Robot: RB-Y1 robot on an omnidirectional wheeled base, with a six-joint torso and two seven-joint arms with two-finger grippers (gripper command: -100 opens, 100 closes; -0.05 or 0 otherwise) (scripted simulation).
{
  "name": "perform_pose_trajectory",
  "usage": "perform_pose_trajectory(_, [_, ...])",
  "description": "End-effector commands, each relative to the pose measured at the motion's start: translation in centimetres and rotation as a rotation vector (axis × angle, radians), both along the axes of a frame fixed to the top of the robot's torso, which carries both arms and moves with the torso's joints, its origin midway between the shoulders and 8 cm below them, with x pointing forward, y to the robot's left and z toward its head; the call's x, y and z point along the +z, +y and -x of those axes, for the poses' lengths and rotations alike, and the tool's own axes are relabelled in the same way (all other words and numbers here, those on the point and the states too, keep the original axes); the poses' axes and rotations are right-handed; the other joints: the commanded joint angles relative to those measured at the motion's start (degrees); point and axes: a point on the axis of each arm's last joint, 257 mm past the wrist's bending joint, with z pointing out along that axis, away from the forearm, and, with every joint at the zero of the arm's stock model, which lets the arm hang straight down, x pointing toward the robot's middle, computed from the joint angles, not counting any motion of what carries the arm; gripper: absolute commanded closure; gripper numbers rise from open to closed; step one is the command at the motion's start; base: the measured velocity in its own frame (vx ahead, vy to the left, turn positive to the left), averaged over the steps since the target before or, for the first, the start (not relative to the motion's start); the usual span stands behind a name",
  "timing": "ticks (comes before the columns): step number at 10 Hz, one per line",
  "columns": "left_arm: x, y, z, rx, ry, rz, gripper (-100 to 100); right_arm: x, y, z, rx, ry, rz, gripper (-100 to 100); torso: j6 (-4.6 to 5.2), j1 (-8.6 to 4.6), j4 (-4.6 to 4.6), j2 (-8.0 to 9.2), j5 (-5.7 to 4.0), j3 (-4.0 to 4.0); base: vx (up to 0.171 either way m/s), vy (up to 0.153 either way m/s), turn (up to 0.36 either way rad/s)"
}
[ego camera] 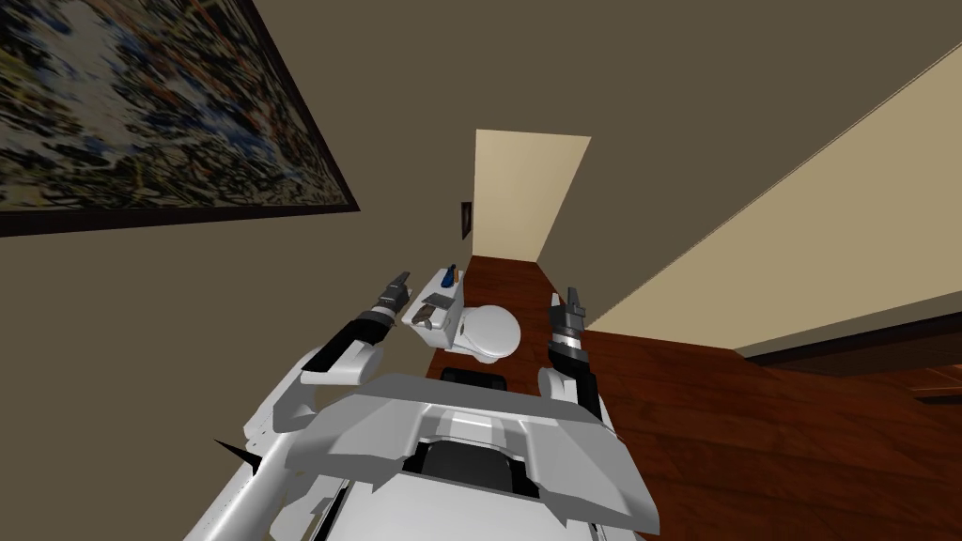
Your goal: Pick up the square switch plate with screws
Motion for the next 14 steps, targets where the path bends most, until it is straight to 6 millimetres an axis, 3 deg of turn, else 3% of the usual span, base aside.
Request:
perform_pose_trajectory(1, [-0.9,0.3,0.0,0.006,0.035,0.002,-100,0.0,0.0,0.0,0.000,0.000,0.000,0,0.00,0.00,0.00,0.00,0.00,0.00,0.008,-0.045,-0.010])
perform_pose_trajectory(3, [-3.6,0.7,0.2,0.020,0.121,0.003,-100,0.0,0.0,0.0,0.000,0.000,0.000,0,0.00,0.05,-0.01,-0.03,0.01,-0.02,0.012,-0.054,-0.031])
perform_pose_trajectory(4, [-3.7,0.8,0.2,0.021,0.126,0.004,-100,0.0,0.0,0.0,0.000,0.000,0.000,0,0.00,-0.02,-0.01,-0.03,0.00,-0.02,0.003,-0.045,-0.012])
perform_pose_trajectory(6, [-6.3,1.2,0.6,0.034,0.208,0.005,-100,0.0,0.0,0.0,0.000,0.000,0.000,0,0.00,0.06,0.00,0.01,0.01,0.01,-0.001,-0.049,-0.039])
perform_pose_trajectory(7, [-6.6,1.3,0.6,0.037,0.220,0.006,-100,0.0,0.0,0.0,0.000,0.000,0.000,0,0.00,0.00,0.00,0.02,0.00,0.01,0.009,-0.050,-0.016])
perform_pose_trajectory(11, [-11.9,2.1,2.1,0.069,0.392,0.010,-100,0.0,0.0,0.0,0.000,0.000,0.000,0,0.00,-0.11,-0.02,-0.08,-0.03,-0.05,0.023,-0.080,-0.046])
perform_pose_trajectory(14, [-14.7,2.6,3.2,0.089,0.486,0.015,-100,0.0,0.0,0.0,0.000,0.000,0.000,0,-0.01,-0.07,-0.01,-0.06,-0.03,-0.03,0.018,-0.072,-0.038])
